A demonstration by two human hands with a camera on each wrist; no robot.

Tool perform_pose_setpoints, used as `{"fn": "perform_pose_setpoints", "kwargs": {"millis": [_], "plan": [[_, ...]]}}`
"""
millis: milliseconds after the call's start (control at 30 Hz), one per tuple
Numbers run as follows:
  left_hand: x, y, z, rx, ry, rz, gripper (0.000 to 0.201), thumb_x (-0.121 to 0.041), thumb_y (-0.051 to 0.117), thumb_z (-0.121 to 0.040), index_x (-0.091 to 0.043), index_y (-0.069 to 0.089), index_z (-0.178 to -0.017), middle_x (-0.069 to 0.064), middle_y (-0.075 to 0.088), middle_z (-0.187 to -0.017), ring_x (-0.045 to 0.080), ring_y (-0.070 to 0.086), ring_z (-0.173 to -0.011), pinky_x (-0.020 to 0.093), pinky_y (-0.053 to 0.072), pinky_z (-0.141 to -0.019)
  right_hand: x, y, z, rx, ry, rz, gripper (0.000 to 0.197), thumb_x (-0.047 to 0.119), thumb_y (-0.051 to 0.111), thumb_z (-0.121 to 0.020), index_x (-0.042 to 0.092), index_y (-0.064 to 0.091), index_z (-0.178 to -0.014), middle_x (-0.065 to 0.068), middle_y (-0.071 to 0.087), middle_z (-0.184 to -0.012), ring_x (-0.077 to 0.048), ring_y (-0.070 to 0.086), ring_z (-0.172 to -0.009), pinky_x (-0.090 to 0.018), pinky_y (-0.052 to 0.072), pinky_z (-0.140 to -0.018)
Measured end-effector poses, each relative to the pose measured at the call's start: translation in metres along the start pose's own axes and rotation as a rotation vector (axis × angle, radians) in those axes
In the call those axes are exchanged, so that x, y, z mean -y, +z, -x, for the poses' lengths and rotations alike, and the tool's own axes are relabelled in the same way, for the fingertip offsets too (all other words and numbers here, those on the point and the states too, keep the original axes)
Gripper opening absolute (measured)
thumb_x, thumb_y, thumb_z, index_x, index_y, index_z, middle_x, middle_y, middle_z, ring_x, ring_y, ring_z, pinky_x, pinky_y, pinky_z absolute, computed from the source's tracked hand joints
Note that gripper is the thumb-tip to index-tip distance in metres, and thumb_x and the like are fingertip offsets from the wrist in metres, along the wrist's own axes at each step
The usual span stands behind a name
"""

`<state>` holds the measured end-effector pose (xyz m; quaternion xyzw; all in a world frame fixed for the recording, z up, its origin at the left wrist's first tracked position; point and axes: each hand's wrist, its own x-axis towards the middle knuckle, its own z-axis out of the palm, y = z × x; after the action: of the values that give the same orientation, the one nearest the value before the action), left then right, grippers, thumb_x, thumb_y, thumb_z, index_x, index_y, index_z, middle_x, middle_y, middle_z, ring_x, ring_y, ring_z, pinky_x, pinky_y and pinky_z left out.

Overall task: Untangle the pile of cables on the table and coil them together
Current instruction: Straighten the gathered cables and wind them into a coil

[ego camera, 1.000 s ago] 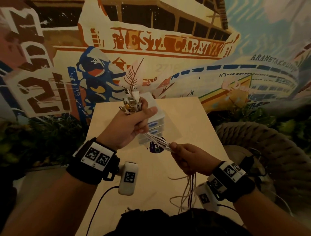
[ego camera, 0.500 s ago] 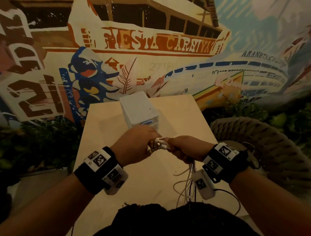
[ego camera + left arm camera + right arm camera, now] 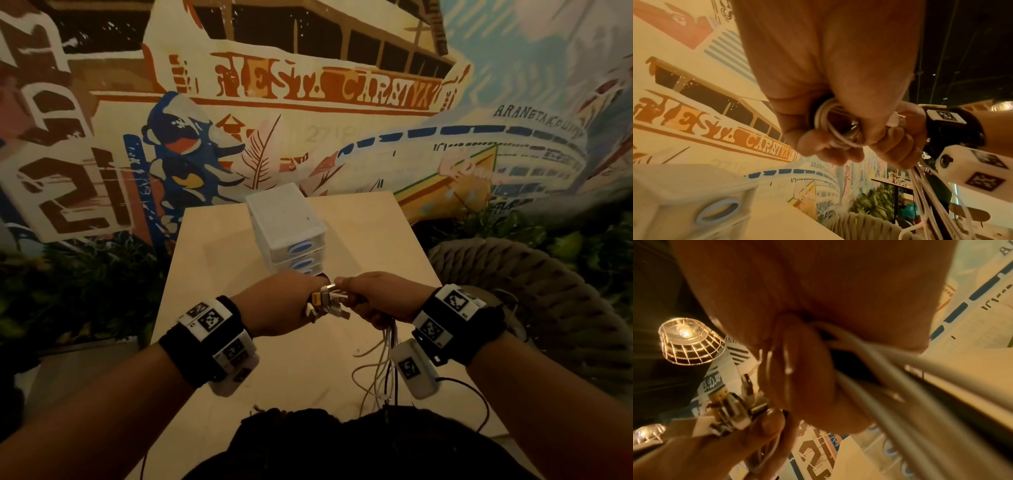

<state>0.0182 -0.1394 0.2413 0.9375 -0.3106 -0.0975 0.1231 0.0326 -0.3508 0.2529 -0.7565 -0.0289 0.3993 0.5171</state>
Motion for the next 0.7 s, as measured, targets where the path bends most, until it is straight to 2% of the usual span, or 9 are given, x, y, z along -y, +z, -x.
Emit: {"fn": "perform_pose_setpoints", "kwargs": {"millis": [67, 167, 233, 333, 433, 533, 600, 667, 700], "plan": [[-0.002, 0.000, 0.000, 0.019, 0.001, -0.100, 0.026, -0.036, 0.060, -0.098, -0.023, 0.061, -0.120, -0.002, 0.070, -0.106, 0.021, 0.065, -0.093, 0.035, 0.054, -0.079, 0.000, 0.001, -0.001, 0.000, -0.023, 0.049, 0.053, 0.050, 0.041, -0.104, 0.015, 0.053, -0.066, 0.002, 0.041, -0.051, -0.014, 0.030, -0.043, -0.027, 0.029, -0.050], [-0.007, -0.002, 0.001, 0.022, -0.025, -0.259, 0.031, -0.047, 0.061, -0.095, -0.026, 0.062, -0.119, -0.004, 0.071, -0.101, 0.020, 0.067, -0.088, 0.029, 0.051, -0.071, 0.005, 0.002, -0.002, -0.012, -0.060, 0.263, 0.079, 0.071, 0.032, -0.097, 0.004, 0.072, -0.084, -0.005, 0.062, -0.061, -0.018, 0.053, -0.051, -0.027, 0.048, -0.056], [-0.011, -0.005, -0.001, 0.004, 0.007, -0.316, 0.031, -0.047, 0.061, -0.094, -0.028, 0.064, -0.118, -0.005, 0.071, -0.094, 0.017, 0.066, -0.080, 0.027, 0.045, -0.065, 0.015, 0.002, 0.002, 0.034, -0.102, 0.431, 0.082, 0.082, 0.036, -0.087, 0.009, 0.074, -0.088, -0.009, 0.070, -0.071, -0.019, 0.062, -0.059, -0.029, 0.054, -0.065], [-0.017, -0.014, -0.008, 0.060, -0.032, -0.361, 0.025, -0.045, 0.061, -0.093, -0.024, 0.067, -0.104, -0.002, 0.071, -0.088, 0.018, 0.064, -0.075, 0.029, 0.045, -0.061, 0.033, 0.001, 0.012, 0.124, -0.103, 0.603, 0.043, 0.069, 0.065, -0.083, 0.028, 0.072, -0.090, -0.002, 0.076, -0.083, -0.012, 0.072, -0.067, -0.027, 0.058, -0.067], [-0.022, -0.013, -0.019, 0.113, -0.072, -0.341, 0.024, -0.037, 0.066, -0.092, -0.015, 0.074, -0.097, 0.004, 0.072, -0.086, 0.024, 0.069, -0.078, 0.031, 0.053, -0.067, 0.045, 0.021, -0.009, 0.049, 0.028, 0.866, 0.037, 0.064, 0.077, -0.075, 0.029, 0.075, -0.086, 0.005, 0.076, -0.076, -0.010, 0.071, -0.067, -0.027, 0.060, -0.066], [-0.024, -0.012, -0.025, 0.117, -0.106, -0.256, 0.024, -0.033, 0.070, -0.092, -0.011, 0.076, -0.096, 0.008, 0.072, -0.089, 0.026, 0.068, -0.084, 0.031, 0.046, -0.068, 0.051, 0.036, -0.025, -0.069, 0.223, 1.050, 0.019, 0.041, 0.078, -0.083, 0.023, 0.078, -0.086, 0.004, 0.077, -0.084, -0.012, 0.069, -0.071, -0.027, 0.055, -0.076], [-0.022, -0.014, -0.025, 0.108, -0.129, -0.291, 0.023, -0.034, 0.068, -0.092, -0.011, 0.075, -0.094, 0.006, 0.071, -0.087, 0.024, 0.066, -0.081, 0.030, 0.043, -0.066, 0.048, 0.031, -0.023, -0.020, 0.139, 0.864, 0.011, 0.024, 0.072, -0.088, 0.017, 0.073, -0.080, 0.002, 0.073, -0.075, -0.015, 0.070, -0.071, -0.024, 0.051, -0.069], [-0.020, -0.015, -0.023, 0.111, -0.138, -0.327, 0.020, -0.030, 0.067, -0.091, -0.010, 0.074, -0.090, 0.005, 0.067, -0.081, 0.024, 0.064, -0.076, 0.031, 0.045, -0.065, 0.047, 0.029, -0.022, -0.013, 0.095, 0.792, 0.019, 0.025, 0.069, -0.091, 0.017, 0.068, -0.074, 0.002, 0.065, -0.065, -0.013, 0.060, -0.057, -0.023, 0.047, -0.059], [-0.021, -0.015, -0.022, 0.121, -0.153, -0.337, 0.019, -0.028, 0.067, -0.091, -0.010, 0.072, -0.087, 0.003, 0.064, -0.077, 0.024, 0.064, -0.076, 0.031, 0.046, -0.065, 0.048, 0.036, -0.030, -0.073, 0.185, 0.873, 0.021, 0.029, 0.068, -0.093, 0.018, 0.068, -0.074, 0.002, 0.062, -0.064, -0.013, 0.054, -0.055, -0.025, 0.045, -0.059]]}}
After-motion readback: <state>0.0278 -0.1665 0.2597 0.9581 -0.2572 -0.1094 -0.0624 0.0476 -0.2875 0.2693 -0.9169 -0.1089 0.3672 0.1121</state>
